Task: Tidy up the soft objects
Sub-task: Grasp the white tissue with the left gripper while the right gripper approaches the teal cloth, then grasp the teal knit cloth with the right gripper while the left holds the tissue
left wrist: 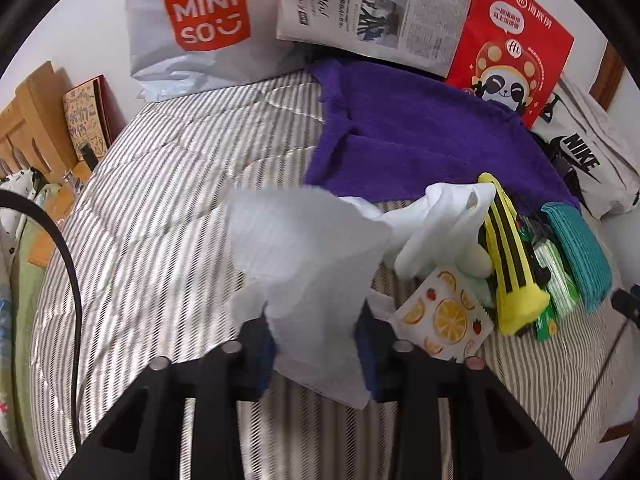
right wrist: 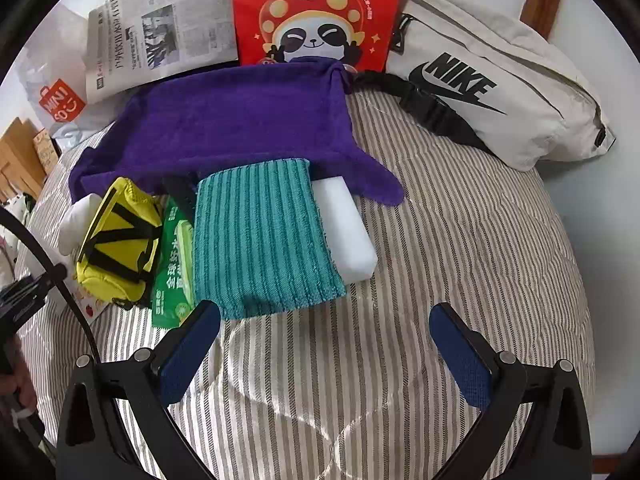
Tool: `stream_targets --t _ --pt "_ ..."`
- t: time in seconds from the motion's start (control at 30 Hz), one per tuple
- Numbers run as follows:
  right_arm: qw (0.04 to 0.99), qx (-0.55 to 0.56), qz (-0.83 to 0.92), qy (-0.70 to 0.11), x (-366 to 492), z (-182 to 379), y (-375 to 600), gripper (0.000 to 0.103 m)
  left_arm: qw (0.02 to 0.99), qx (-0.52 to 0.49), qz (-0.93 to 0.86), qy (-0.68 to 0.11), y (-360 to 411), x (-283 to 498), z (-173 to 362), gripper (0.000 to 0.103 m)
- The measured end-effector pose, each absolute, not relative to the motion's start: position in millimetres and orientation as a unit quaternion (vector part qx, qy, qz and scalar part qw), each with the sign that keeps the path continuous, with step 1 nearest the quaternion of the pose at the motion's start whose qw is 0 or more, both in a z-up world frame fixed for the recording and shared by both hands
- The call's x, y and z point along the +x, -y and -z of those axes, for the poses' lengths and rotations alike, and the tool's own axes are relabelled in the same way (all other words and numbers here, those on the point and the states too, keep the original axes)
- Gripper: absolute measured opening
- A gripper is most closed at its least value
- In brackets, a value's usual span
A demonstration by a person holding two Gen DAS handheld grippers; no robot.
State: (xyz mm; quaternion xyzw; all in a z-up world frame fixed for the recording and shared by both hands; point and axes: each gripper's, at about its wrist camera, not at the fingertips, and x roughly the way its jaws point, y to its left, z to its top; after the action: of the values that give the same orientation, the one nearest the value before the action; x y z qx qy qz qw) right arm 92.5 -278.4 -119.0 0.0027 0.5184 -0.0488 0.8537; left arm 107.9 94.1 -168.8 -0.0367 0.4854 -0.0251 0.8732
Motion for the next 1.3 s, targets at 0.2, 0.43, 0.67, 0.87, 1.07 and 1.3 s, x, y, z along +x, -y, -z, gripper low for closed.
stream_targets --t 0.2,0.43,0.67,0.87,1.07,1.3 --pt "0.85 0.002 0.05 -0.524 99 127 275 0.103 0.875 -0.041 0.044 -0.481 -99 106 169 0.017" --pt "0.864 0.005 0.06 -0.5 97 118 289 0.102 0.881 -0.05 0.044 -0.469 -101 107 177 0.015" --pt "0.868 0.085 -0.002 -0.489 105 117 305 0.103 0.893 -0.036 0.043 -0.446 -97 105 181 0.015" --pt "0.87 0.014 -0.045 -0.491 123 124 262 0.102 0.894 -0.039 0.046 -0.444 -99 106 180 0.015" --pt "0.857 -0.066 -0.002 -0.511 144 146 235 0.102 0.894 -0.039 0.052 -0.443 -101 105 181 0.015" --pt "0.867 -0.047 0.0 -0.496 148 149 240 0.089 0.893 -0.043 0.062 -0.444 -103 105 181 0.015"
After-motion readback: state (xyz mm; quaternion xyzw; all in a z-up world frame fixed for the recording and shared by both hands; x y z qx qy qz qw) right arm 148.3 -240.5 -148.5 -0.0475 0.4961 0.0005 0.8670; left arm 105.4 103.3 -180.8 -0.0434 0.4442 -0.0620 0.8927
